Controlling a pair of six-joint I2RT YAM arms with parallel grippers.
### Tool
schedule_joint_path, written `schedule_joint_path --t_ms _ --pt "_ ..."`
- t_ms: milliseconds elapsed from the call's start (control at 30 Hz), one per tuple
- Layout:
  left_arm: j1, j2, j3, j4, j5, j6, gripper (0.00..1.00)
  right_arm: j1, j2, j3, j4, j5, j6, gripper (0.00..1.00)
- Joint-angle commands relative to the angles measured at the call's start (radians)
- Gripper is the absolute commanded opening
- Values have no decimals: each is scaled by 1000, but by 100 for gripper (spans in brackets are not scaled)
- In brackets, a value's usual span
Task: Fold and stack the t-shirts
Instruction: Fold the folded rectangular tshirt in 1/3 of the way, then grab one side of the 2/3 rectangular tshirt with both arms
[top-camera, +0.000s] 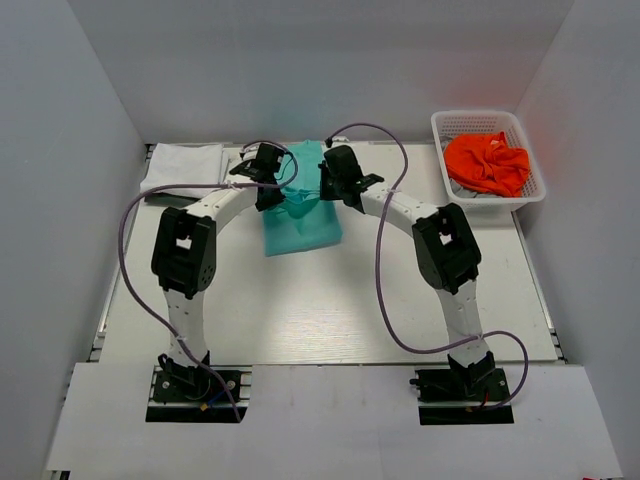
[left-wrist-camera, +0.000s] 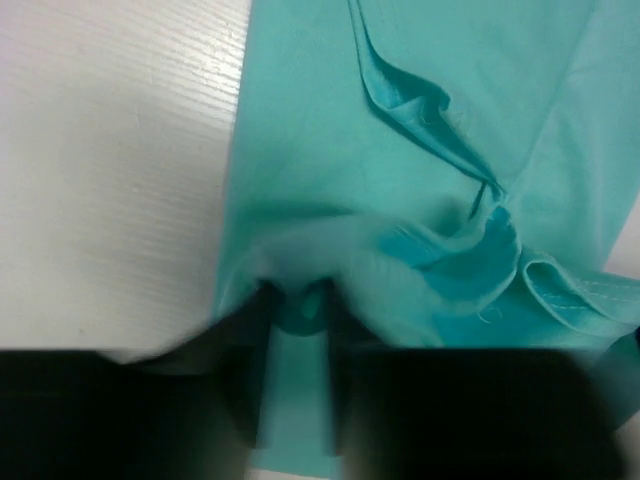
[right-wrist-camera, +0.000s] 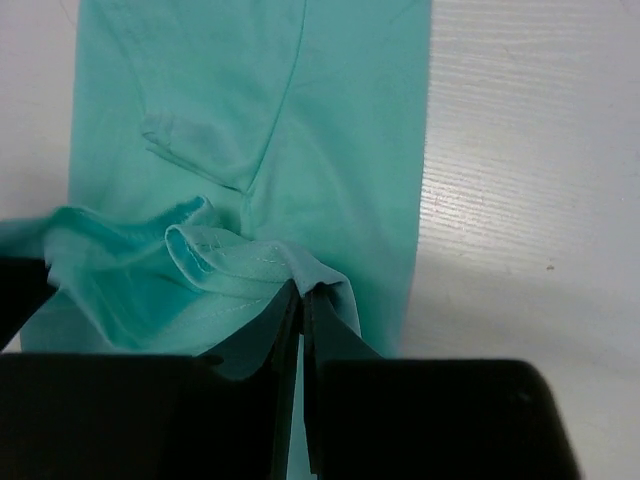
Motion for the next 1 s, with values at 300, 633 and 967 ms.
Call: schedule_joint_path --t_ms 300,633,967 --pt "72 57 254 -181 61 12 99 -35 -54 66 -10 -37 11 90" --pt "26 -357 -477 86 293 2 99 -35 -394 -523 63 -166 117 90" --pt "15 -357 -581 137 299 2 75 -43 -284 -494 45 -264 171 89"
